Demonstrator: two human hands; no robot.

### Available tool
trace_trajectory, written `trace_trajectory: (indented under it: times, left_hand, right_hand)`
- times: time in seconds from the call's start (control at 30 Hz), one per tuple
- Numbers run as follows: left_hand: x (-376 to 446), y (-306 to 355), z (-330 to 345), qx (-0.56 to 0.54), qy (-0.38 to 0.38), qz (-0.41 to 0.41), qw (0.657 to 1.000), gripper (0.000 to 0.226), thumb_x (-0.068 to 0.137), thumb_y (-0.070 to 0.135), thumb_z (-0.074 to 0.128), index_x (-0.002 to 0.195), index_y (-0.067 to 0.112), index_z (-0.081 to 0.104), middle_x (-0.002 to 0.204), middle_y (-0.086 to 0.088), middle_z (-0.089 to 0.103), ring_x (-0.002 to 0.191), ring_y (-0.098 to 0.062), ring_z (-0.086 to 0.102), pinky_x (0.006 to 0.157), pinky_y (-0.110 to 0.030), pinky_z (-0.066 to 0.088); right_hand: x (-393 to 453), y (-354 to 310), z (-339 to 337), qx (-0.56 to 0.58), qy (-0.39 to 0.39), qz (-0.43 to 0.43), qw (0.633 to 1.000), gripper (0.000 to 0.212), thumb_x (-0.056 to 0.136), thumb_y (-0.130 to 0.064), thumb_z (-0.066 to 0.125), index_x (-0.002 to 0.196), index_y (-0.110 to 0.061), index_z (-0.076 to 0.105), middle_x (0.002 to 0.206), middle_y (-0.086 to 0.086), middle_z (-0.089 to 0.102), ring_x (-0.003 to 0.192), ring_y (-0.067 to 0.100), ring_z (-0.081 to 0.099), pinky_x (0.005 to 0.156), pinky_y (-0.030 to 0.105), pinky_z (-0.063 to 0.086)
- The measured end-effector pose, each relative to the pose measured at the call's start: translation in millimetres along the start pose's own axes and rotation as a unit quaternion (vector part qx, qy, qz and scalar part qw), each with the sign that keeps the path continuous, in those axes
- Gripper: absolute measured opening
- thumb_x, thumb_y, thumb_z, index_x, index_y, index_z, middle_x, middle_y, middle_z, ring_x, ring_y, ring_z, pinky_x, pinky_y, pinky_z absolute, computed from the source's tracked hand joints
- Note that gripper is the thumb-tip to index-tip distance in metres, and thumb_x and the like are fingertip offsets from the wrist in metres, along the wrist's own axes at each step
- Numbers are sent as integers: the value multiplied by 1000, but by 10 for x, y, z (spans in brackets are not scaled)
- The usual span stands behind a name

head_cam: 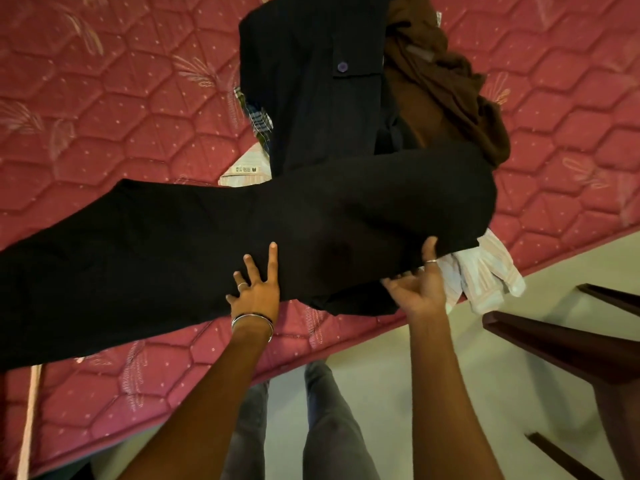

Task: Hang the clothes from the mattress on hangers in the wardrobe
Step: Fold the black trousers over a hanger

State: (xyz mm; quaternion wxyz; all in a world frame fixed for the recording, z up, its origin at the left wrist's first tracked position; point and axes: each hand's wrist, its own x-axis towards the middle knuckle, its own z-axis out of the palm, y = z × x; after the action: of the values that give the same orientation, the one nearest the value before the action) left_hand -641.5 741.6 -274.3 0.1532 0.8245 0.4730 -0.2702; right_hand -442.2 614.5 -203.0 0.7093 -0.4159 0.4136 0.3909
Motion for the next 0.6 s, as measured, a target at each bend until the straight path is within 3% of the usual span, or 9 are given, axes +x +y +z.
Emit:
trace_trajectory:
  times: [0.07, 0.13, 0.3, 0.4, 0.47, 0.5, 0.53, 0.57, 0.6]
  left_hand:
    - [46, -54, 0, -14, -13, 19, 1000, 89, 96, -1, 32, 132, 36, -40, 157, -21, -6, 141, -45, 17, 104, -58, 36]
    - [74, -98, 5, -24, -28, 36, 999, 98, 93, 1, 41, 128, 39, -43, 156, -19, -13, 143, -43, 9, 108, -60, 29]
    - [78, -341, 63, -54, -121, 96, 986, 123, 78, 21, 70, 134, 44, -36, 150, -2, -37, 143, -35, -18, 106, -67, 20]
    - [134, -619, 25, -141, -137, 173, 965, 114, 78, 25, 70, 139, 47, -24, 157, 3, -21, 145, -28, -8, 110, -58, 22]
    - [166, -879, -63, -359, -161, 162, 905, 96, 78, 11, 67, 145, 38, 3, 158, -5, 16, 142, -23, 23, 111, -40, 34]
    - [167, -1012, -124, -473, -173, 117, 856, 83, 81, 3, 62, 146, 31, 18, 151, -8, 35, 131, -20, 42, 101, -32, 44]
    - [154, -1160, -199, -558, -185, 67, 806, 71, 86, -4, 56, 145, 24, 30, 140, -10, 49, 115, -17, 56, 89, -27, 49]
    - [132, -1377, -277, -611, -182, 12, 771, 58, 91, -5, 51, 142, 18, 39, 127, -7, 59, 98, -13, 64, 80, -28, 50]
    - [114, -1543, -336, -648, -152, -44, 745, 43, 94, -1, 48, 135, 14, 48, 112, -1, 67, 86, -10, 67, 79, -31, 49]
  right_hand:
    - [27, 190, -9, -21, 13, 21, 999, 51, 76, -36, 76, 119, -18, 56, 123, 12, 63, 118, 34, 54, 89, 47, 51]
    - [12, 247, 18, -14, 13, -16, 1000, 52, 77, -29, 78, 124, -19, 57, 123, 11, 65, 118, 34, 57, 86, 45, 53]
    - [-373, 222, 323, -82, -32, -278, 957, 62, 78, -11, 76, 135, -17, 51, 127, 1, 63, 117, 20, 60, 94, 36, 53]
    - [-763, 478, 653, -187, 24, -368, 910, 81, 76, -16, 79, 142, -13, 33, 125, -10, 57, 111, 6, 59, 102, 29, 46]
    - [-850, 789, 792, -278, 102, -405, 865, 82, 79, -29, 77, 143, -10, 28, 126, -15, 46, 113, 2, 48, 103, 16, 34]
    - [-842, 981, 843, -341, 125, -415, 834, 79, 83, -37, 72, 142, -5, 31, 130, -8, 46, 120, 7, 46, 105, 17, 31]
    - [-860, 1212, 946, -443, 131, -426, 778, 71, 88, -44, 63, 139, -1, 39, 134, 3, 51, 124, 17, 47, 108, 24, 32]
    - [-897, 1540, 1094, -557, 93, -451, 691, 57, 92, -42, 52, 130, 1, 52, 130, 15, 57, 120, 27, 54, 103, 32, 40]
    - [-899, 1836, 1196, -650, 29, -487, 583, 42, 90, -30, 45, 115, -1, 62, 115, 22, 64, 103, 33, 62, 88, 35, 51]
